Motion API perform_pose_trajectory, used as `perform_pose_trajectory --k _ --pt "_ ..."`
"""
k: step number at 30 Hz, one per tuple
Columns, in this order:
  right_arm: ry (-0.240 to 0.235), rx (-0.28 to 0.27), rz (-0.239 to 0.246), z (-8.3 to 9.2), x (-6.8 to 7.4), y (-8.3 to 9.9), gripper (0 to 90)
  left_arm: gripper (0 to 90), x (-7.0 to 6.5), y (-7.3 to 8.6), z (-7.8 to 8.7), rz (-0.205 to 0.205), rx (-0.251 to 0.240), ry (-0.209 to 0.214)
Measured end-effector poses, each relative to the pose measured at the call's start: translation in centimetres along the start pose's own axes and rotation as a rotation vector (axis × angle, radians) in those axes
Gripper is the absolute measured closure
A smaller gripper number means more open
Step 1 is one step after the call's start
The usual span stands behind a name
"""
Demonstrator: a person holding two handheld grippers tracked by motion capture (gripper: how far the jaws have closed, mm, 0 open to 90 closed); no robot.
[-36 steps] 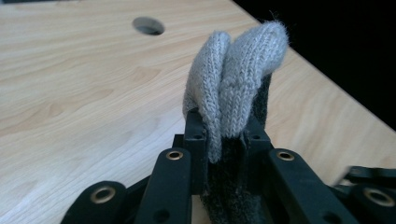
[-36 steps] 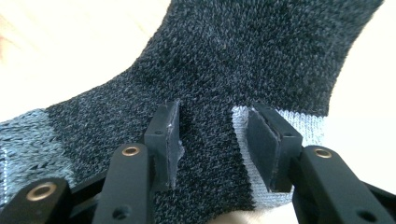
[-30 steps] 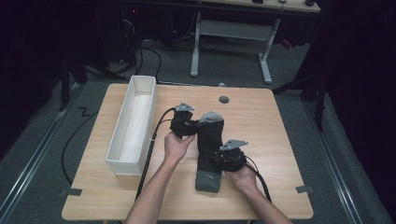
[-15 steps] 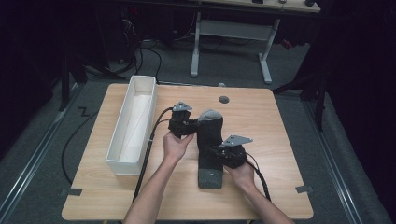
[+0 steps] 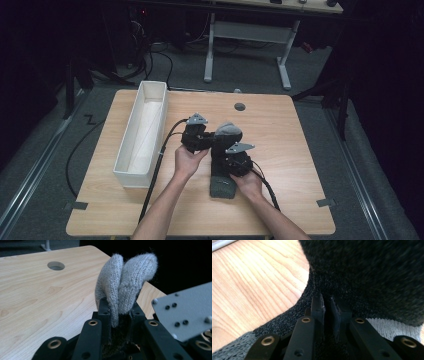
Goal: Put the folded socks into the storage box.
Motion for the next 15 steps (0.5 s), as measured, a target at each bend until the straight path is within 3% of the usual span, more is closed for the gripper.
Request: perform_pose_trajectory --k 4,10,15 --pt "-0.021 -0.022 -0.017 0.7 0.0 -0.1 69.4 76.9 0.6 -0.2 0.4 0.011 -0.029 -0.013" --pt "-0.065 -0.079 -0.012 5.2 0.9 0.2 57.9 77.0 1.1 -0.1 0.0 0.003 -0.041 -0.029" --pt "-0.096 -0.080 -0.017 7.9 2.3 1.9 50.4 77.0 1.2 -0.1 -0.2 0.011 -0.050 -0.037"
Point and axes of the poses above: each handheld gripper's, and its own axes: z roughly backward along the jaws, y roughly out of its underside, x roughly to its left, the point moved 1 cm from there along -z, roughly forward along the jaws, and after that the axes turned 11 degrees about -x, right-handed, at the moved point
